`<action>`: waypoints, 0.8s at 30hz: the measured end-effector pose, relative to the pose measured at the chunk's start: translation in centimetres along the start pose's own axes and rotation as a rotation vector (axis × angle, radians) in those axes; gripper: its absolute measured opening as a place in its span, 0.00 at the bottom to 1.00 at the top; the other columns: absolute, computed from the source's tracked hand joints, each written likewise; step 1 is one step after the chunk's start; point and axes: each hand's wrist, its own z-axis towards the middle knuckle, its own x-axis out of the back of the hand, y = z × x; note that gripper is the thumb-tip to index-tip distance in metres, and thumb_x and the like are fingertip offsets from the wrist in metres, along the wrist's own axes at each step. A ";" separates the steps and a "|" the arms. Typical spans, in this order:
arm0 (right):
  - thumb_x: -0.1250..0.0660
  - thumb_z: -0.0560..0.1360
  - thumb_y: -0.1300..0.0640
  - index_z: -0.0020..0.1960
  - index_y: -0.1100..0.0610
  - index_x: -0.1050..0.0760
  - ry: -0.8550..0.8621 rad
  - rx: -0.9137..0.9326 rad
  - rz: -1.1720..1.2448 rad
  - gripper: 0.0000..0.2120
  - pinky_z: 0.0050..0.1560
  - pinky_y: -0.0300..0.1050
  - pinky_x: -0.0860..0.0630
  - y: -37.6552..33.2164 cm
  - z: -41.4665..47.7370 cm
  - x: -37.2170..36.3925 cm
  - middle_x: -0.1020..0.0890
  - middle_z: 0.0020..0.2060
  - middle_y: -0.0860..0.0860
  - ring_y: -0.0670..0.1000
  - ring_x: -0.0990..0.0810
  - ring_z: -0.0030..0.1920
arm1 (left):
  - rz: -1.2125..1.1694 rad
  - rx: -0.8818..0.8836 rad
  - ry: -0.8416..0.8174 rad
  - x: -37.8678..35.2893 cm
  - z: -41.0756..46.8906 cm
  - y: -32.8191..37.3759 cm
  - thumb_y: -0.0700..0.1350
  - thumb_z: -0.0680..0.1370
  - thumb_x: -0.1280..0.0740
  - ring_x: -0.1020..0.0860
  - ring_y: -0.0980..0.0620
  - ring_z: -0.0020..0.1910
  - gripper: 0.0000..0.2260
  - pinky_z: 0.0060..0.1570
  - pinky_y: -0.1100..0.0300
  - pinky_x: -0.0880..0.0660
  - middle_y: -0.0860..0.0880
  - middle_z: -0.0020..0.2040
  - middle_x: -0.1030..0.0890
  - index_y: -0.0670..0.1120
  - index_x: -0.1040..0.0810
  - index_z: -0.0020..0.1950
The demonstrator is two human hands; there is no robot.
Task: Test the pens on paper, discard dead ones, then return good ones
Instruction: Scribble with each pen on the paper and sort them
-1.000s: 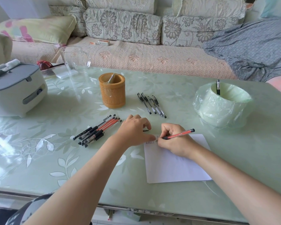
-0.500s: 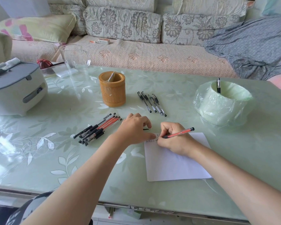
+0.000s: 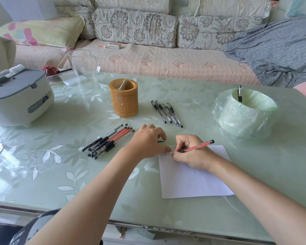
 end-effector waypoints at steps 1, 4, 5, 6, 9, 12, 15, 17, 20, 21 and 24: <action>0.33 0.69 0.70 0.34 0.59 0.33 0.001 -0.004 0.003 0.12 0.29 0.39 0.40 0.0 0.0 0.0 0.32 0.27 0.46 0.45 0.36 0.28 | 0.001 -0.001 0.003 0.0 0.0 0.0 0.61 0.69 0.27 0.33 0.51 0.54 0.19 0.55 0.59 0.32 0.52 0.54 0.26 0.55 0.23 0.55; 0.32 0.69 0.70 0.34 0.58 0.32 0.004 -0.012 0.007 0.12 0.29 0.38 0.39 0.0 0.0 -0.1 0.31 0.27 0.46 0.45 0.36 0.28 | 0.002 -0.003 0.005 0.0 0.0 -0.1 0.61 0.69 0.27 0.33 0.51 0.54 0.18 0.56 0.59 0.32 0.52 0.53 0.26 0.55 0.23 0.55; 0.32 0.69 0.69 0.34 0.57 0.32 0.004 -0.016 0.005 0.12 0.28 0.39 0.39 0.0 0.0 -0.1 0.31 0.26 0.46 0.46 0.36 0.28 | 0.001 -0.002 0.005 0.0 0.0 -0.1 0.61 0.69 0.27 0.33 0.51 0.55 0.18 0.56 0.58 0.32 0.53 0.53 0.26 0.55 0.23 0.55; 0.32 0.69 0.68 0.33 0.56 0.33 0.007 -0.017 0.002 0.12 0.28 0.39 0.39 0.0 0.0 -0.1 0.32 0.26 0.45 0.46 0.36 0.28 | 0.002 0.000 0.004 0.0 0.0 -0.1 0.61 0.69 0.27 0.33 0.51 0.55 0.18 0.56 0.59 0.32 0.53 0.53 0.26 0.55 0.23 0.55; 0.33 0.65 0.65 0.32 0.55 0.34 0.021 -0.009 -0.028 0.11 0.28 0.41 0.40 0.1 0.0 -0.1 0.33 0.26 0.46 0.47 0.37 0.28 | 0.009 0.005 0.010 -0.1 -0.1 0.0 0.61 0.69 0.27 0.33 0.51 0.54 0.19 0.57 0.58 0.32 0.53 0.54 0.26 0.56 0.23 0.56; 0.34 0.63 0.62 0.32 0.56 0.35 0.035 -0.004 -0.046 0.09 0.28 0.42 0.40 0.1 0.0 -0.2 0.33 0.26 0.46 0.48 0.37 0.28 | 0.013 0.002 0.013 -0.1 -0.1 0.0 0.61 0.69 0.28 0.34 0.52 0.53 0.19 0.56 0.59 0.32 0.53 0.54 0.26 0.56 0.23 0.56; 0.33 0.64 0.64 0.33 0.58 0.33 0.074 -0.015 0.031 0.08 0.28 0.41 0.41 0.0 0.1 -0.1 0.32 0.27 0.49 0.48 0.37 0.28 | 0.011 0.001 0.006 0.1 -0.1 0.0 0.62 0.69 0.28 0.34 0.52 0.53 0.18 0.55 0.59 0.33 0.54 0.53 0.27 0.56 0.23 0.55; 0.34 0.69 0.68 0.35 0.57 0.32 0.142 -0.053 0.170 0.10 0.28 0.39 0.41 0.2 0.3 0.3 0.32 0.25 0.52 0.48 0.37 0.25 | 0.003 -0.001 -0.008 0.2 -0.2 0.1 0.62 0.70 0.28 0.34 0.52 0.53 0.18 0.55 0.58 0.32 0.54 0.53 0.27 0.56 0.23 0.55; 0.35 0.75 0.70 0.40 0.59 0.29 0.206 -0.082 0.300 0.09 0.25 0.37 0.38 0.3 0.4 0.7 0.29 0.28 0.57 0.49 0.33 0.25 | -0.026 -0.015 -0.030 0.6 -0.1 0.0 0.59 0.74 0.30 0.32 0.52 0.54 0.14 0.53 0.59 0.33 0.54 0.52 0.26 0.55 0.22 0.55; 0.34 0.75 0.70 0.42 0.59 0.28 0.204 -0.079 0.323 0.08 0.24 0.37 0.38 0.3 0.4 0.6 0.27 0.29 0.56 0.49 0.31 0.26 | -0.045 -0.016 -0.025 0.8 -0.1 -0.1 0.57 0.75 0.31 0.31 0.52 0.54 0.11 0.52 0.60 0.33 0.54 0.51 0.25 0.54 0.22 0.55; 0.36 0.77 0.71 0.47 0.59 0.22 0.215 -0.076 0.376 0.09 0.24 0.38 0.38 0.3 0.5 0.5 0.24 0.33 0.52 0.48 0.29 0.29 | -0.047 -0.030 0.001 1.5 -0.2 -0.7 0.50 0.78 0.33 0.29 0.53 0.53 0.08 0.49 0.62 0.33 0.54 0.51 0.24 0.52 0.21 0.56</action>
